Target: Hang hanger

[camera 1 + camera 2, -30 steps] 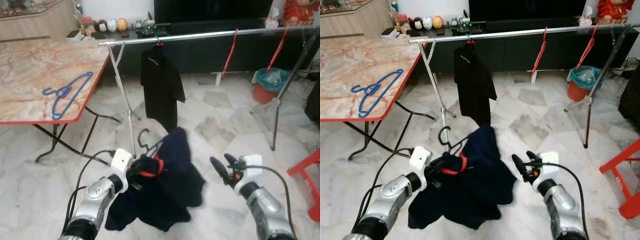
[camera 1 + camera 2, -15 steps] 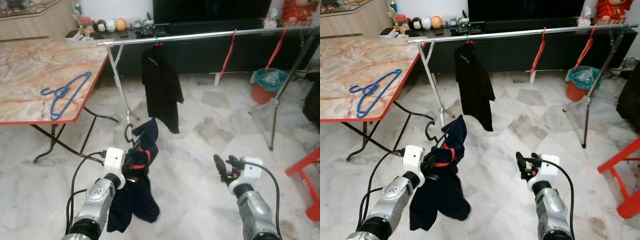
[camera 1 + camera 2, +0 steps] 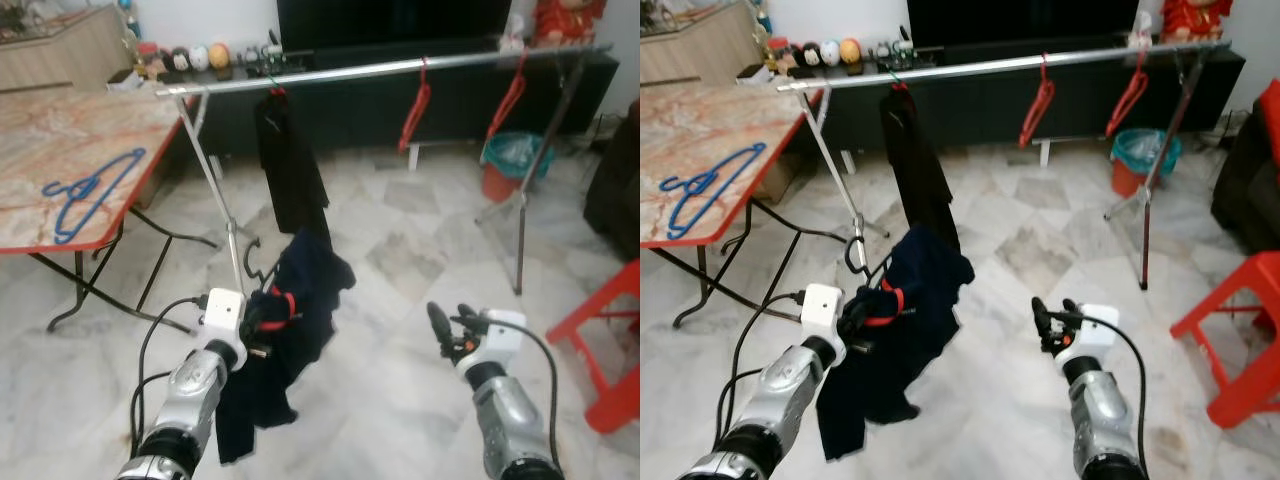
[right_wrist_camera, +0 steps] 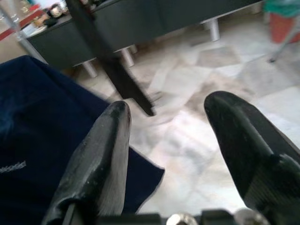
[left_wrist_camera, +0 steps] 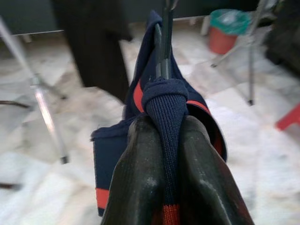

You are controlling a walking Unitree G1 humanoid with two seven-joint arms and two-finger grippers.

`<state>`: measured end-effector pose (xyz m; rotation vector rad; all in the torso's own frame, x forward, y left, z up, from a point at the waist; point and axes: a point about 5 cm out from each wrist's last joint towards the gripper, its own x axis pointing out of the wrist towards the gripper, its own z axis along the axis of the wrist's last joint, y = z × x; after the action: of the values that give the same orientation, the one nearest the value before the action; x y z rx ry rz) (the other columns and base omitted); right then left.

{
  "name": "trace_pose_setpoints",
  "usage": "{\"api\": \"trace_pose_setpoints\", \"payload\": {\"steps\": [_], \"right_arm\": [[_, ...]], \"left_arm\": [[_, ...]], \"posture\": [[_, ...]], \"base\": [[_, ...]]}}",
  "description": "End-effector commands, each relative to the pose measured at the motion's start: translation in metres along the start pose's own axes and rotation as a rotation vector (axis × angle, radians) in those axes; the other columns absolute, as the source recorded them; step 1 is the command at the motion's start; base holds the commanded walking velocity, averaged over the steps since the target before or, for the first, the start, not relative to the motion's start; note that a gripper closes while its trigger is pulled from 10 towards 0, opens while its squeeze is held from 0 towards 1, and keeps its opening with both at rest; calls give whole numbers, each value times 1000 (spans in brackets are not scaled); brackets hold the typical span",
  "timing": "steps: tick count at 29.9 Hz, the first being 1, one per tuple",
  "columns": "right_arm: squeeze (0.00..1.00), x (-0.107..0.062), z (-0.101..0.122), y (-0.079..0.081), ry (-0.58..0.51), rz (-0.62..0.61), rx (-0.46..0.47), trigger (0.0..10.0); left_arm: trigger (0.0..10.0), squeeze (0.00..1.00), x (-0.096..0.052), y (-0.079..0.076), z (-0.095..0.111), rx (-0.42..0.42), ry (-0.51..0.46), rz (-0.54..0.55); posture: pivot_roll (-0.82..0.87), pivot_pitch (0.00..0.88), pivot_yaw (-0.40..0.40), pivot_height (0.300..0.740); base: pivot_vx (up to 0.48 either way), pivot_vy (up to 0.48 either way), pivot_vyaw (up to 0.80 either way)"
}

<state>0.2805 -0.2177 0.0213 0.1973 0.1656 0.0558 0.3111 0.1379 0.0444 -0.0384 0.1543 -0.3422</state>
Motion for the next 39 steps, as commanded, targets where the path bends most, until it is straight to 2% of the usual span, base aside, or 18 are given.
{"api": "trace_pose_setpoints", "payload": {"steps": [1, 5, 17, 19, 22, 25, 26, 27, 31, 32, 35, 38, 39], "right_arm": [[0, 6, 5, 7, -24, 26, -8, 10000], [0, 8, 9, 6, -34, 22, -12, 10000], [0, 8, 13, 4, -45, 35, -32, 10000], [0, 9, 16, 3, -52, 40, -44, 10000], [0, 11, 29, 5, -91, 121, -104, 10000], [0, 12, 33, 7, -102, 150, -112, 10000], [0, 12, 37, 11, -108, 224, -130, 10000], [0, 12, 37, 11, -108, 224, -130, 10000], [0, 5, 54, 28, -96, 577, -253, 10000], [0, 5, 54, 28, -96, 577, -253, 10000], [0, -5, 62, 32, -53, 778, -263, 10000], [0, -19, 62, 35, 46, 972, -281, 10000], [0, -21, 62, 35, 54, 986, -284, 10000]], "left_arm": [[10000, 0, 2, 8, 11, 40, -39, 11], [10000, 0, 3, 7, 10, 49, -35, 4], [10000, 0, 4, 3, 7, 51, -15, -14], [10000, 0, 4, 2, 8, 72, -15, -61], [10000, 0, 3, -5, 16, 142, -22, -225], [10000, 0, 2, -7, 17, 160, -22, -268], [10000, 0, 1, -8, 19, 176, -19, -316], [10000, 0, 1, -8, 19, 176, -19, -316], [10000, 0, -4, -14, 26, 269, 25, -533], [10000, 0, -4, -14, 26, 269, 25, -533], [10000, 0, -6, -18, 34, 324, 36, -648], [10000, 0, -6, -26, 48, 326, 38, -759], [10000, 0, -6, -27, 49, 325, 36, -768]], "posture": [[-2, 0, 60, 740], [-3, 0, 59, 740], [-10, 0, 58, 740], [-14, 0, 57, 740], [-9, 0, 56, 740], [-7, 0, 55, 740], [-11, 0, 60, 740], [-11, 0, 60, 740], [-17, 0, 65, 740], [-17, 0, 65, 740], [-17, 0, 66, 740], [-17, 0, 66, 740], [-17, 0, 66, 740]], "base": [[0, -307, 0], [0, -295, 0], [0, 0, 0], [0, 0, 0], [0, 0, 0], [0, 0, 0], [0, 0, 0], [0, 0, 0], [0, 0, 0], [0, 0, 0], [0, 0, 0], [0, 0, 0], [0, 0, 0]]}}
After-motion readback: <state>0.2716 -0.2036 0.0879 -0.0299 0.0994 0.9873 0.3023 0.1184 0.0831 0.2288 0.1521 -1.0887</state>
